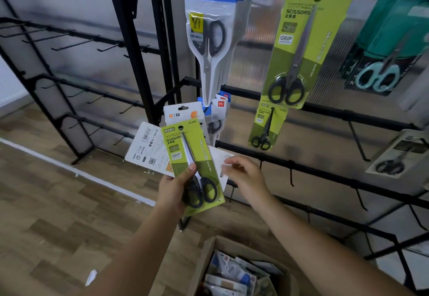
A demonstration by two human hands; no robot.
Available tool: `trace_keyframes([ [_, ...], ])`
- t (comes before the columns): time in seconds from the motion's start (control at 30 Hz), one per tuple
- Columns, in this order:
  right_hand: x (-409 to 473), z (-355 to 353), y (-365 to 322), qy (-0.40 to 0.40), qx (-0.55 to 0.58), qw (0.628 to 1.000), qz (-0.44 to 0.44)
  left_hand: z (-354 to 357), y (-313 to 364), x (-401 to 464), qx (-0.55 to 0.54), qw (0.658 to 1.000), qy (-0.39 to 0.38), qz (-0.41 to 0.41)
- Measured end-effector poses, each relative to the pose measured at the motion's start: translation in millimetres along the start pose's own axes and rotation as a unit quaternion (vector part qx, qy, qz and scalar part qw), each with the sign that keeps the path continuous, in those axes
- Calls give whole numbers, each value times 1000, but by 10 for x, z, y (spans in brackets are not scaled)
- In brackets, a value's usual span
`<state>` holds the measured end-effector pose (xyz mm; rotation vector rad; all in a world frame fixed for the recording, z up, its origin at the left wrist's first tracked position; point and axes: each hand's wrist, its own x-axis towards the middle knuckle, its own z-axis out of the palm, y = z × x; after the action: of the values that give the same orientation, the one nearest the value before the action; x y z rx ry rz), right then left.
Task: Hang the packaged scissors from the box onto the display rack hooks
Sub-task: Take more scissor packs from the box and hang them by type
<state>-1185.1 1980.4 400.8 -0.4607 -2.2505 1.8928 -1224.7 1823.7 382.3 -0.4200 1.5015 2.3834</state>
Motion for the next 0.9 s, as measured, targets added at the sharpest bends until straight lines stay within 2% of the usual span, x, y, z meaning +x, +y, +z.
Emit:
trace_keyframes([
  [0.1,-98,114,6,-38,-124,992,4,54,-3,-113,7,1000,-13,16],
  [0.23,-160,145,-1,-13,-190,981,22,139,-30,-276,16,1000,-16,22],
  [0.33,-154,95,5,-1,-164,986,35,220,-19,-338,14,999,-19,34],
  [0.47,-167,-14,31,21,-88,995,48,239,14,-312,24,999,15,26],
  [0.6,-225,-181,150,54,24,997,45,181,34,-265,24,1000,15,14],
  [0.73,-266,-372,311,123,76,989,27,127,17,-205,25,1000,10,13],
  [0.8,-272,-466,397,162,61,985,25,108,7,-199,31,999,11,9],
  [0.9,-324,-583,525,173,-3,985,2,73,-14,-175,24,1000,14,8],
])
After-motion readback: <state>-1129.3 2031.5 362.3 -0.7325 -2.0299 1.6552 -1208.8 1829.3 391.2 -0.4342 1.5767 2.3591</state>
